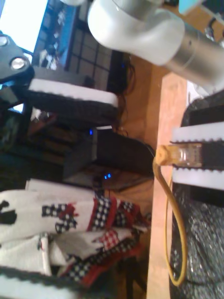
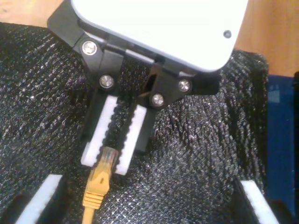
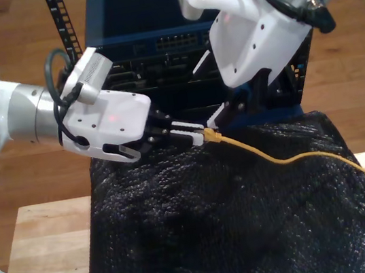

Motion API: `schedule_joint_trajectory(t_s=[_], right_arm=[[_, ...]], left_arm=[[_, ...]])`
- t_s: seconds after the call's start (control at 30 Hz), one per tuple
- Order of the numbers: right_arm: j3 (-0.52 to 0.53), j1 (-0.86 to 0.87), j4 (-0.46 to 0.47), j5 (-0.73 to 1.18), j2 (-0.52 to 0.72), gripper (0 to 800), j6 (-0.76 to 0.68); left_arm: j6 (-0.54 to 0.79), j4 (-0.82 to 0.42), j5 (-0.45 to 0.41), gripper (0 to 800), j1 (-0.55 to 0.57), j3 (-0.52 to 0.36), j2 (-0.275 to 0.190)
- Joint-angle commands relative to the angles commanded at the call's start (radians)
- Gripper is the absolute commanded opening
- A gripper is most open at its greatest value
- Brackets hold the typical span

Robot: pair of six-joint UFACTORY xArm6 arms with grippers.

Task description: Grab the cable and plug it in

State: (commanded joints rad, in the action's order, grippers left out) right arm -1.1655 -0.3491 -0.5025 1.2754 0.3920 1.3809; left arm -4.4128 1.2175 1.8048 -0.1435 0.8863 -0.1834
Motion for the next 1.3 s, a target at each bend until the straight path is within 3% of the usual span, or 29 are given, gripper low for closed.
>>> schedule_joint_trajectory(t_s=[0.1, 0.3, 0.67, 0.97, 1.3], right_arm=[[0.018, -0.002, -0.003, -0.002, 0.014, 800, 0.043], [0.046, -0.002, -0.043, -0.017, 0.069, 800, 0.101], [0.072, -0.012, -0.055, -0.066, 0.118, 800, 0.161], [0.161, -0.058, -0.049, -0.278, 0.172, 800, 0.218], [0.198, -0.106, -0.052, -0.299, 0.193, 796, 0.273]], left_arm=[[-0.003, 0.0, 0.015, 2, -0.017, -0.002, 0.005], [-0.031, 0.014, 0.071, 2, -0.081, 0.003, 0.063], [-0.071, 0.037, 0.129, 2, -0.103, 0.011, 0.097], [-0.077, 0.069, 0.184, 2, -0.14, 0.014, 0.146], [-0.077, 0.107, 0.27, 3, -0.15, 0.018, 0.215]])
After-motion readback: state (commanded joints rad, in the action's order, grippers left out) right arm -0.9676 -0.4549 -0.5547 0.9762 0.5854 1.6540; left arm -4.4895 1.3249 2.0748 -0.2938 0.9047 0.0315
